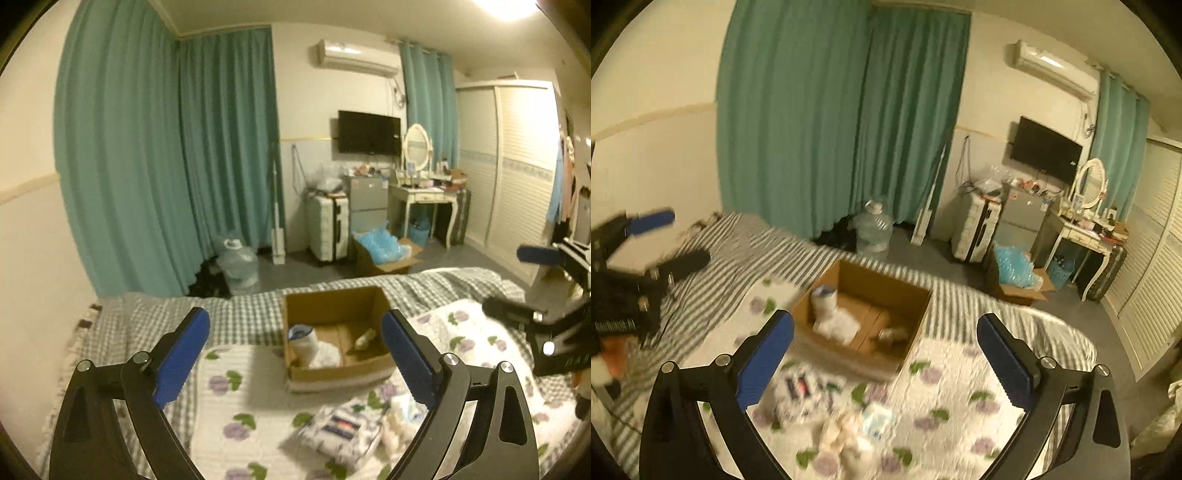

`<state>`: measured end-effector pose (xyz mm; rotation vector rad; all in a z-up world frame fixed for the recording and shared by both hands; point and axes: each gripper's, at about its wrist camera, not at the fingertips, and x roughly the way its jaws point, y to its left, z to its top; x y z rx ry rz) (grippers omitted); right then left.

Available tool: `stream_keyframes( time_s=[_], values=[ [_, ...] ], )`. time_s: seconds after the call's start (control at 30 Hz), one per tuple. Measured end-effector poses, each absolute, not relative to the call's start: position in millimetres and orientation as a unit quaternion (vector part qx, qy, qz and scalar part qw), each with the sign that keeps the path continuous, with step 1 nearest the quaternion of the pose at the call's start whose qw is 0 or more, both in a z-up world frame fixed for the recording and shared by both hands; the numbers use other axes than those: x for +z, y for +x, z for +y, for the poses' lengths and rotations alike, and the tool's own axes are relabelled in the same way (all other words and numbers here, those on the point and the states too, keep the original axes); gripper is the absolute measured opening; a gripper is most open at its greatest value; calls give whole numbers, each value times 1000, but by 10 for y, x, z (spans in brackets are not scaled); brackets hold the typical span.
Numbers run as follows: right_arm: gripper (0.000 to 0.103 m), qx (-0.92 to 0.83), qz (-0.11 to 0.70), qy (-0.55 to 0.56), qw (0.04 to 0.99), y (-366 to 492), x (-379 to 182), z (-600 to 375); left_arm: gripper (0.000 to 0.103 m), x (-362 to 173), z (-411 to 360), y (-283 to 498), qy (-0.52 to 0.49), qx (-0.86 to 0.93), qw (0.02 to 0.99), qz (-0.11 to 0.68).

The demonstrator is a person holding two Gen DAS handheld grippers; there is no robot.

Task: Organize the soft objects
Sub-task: 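Grasp the white cloth with the right gripper while the left grasps the lace cloth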

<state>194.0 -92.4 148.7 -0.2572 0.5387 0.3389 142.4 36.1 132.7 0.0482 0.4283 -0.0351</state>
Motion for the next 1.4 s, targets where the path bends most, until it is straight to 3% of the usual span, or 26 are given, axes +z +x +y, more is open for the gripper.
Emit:
stream_keyframes(
  time_s=[0.27, 0.6, 0.73, 0.83, 1.0, 1.03, 1.4],
  values=[
    [100, 190, 326, -156, 913, 1691, 395, -844, 95, 599, 337, 1146, 42, -3, 965, 257],
    [99, 179, 456, -184, 852, 2143, -941, -983, 95, -644, 84, 1358, 39, -11, 939, 341],
    [82, 184, 492, -178, 832, 2310, -1139, -1034, 95, -944, 108, 1405, 28, -7, 932, 361],
    [79, 191, 506, -196, 818, 2418, -1280, -961, 95, -1084, 147, 1423, 14, -16, 924, 381],
    [42, 207, 532, -196, 798, 2520, -1441, -911, 95, -1152, 163, 1453, 11, -22, 917, 398],
    [29, 212, 530, -190, 799, 2520, -1416, -925, 95, -1141, 159, 1440, 9, -23, 918, 397],
    [29, 194, 461, -155, 852, 2372, -871, -1234, 94, -995, -414, 1250, 14, -63, 912, 405]
  ],
)
